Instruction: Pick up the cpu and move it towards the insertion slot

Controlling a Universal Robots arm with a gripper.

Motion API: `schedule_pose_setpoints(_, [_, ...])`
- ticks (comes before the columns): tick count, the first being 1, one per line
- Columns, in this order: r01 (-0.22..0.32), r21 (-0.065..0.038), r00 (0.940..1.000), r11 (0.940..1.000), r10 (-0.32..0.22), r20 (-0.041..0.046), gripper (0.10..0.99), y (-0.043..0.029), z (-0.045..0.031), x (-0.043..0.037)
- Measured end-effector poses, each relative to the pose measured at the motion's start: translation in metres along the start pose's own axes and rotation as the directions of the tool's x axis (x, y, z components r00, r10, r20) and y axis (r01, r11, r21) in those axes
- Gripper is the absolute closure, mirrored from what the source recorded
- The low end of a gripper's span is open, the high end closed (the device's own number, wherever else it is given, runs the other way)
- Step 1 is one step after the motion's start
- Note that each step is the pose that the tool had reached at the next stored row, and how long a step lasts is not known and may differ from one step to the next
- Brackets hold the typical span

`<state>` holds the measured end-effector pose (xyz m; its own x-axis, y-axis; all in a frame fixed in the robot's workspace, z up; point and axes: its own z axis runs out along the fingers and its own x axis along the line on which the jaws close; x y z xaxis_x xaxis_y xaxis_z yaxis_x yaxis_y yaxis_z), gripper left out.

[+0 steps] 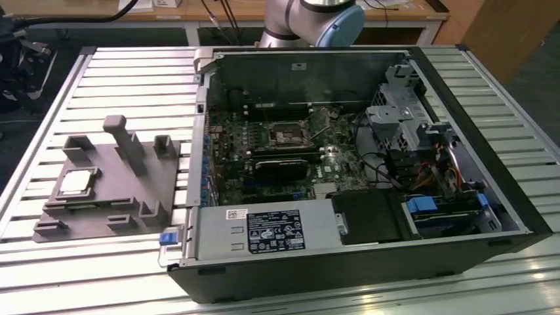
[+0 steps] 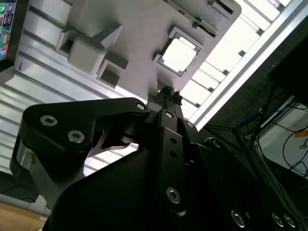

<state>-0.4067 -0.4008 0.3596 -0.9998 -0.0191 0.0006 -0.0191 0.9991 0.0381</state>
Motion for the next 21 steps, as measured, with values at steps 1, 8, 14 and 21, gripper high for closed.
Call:
schedule_pose_setpoints(1, [0.0,0.0,1.0,1.0,0.0,0.0,0.98,0.0,0.0002,0.0001])
schedule_pose_setpoints(8, [0.0,0.0,1.0,1.0,0.0,0.0002,0.98,-0.0001,0.002,0.0002])
schedule_pose_setpoints(14, [0.0,0.0,1.0,1.0,0.0,0.0002,0.98,-0.0004,0.0058,0.0006])
schedule_pose_setpoints(21, [0.0,0.0,1.0,1.0,0.0,0.0002,0.851,-0.0006,0.0094,0.0012])
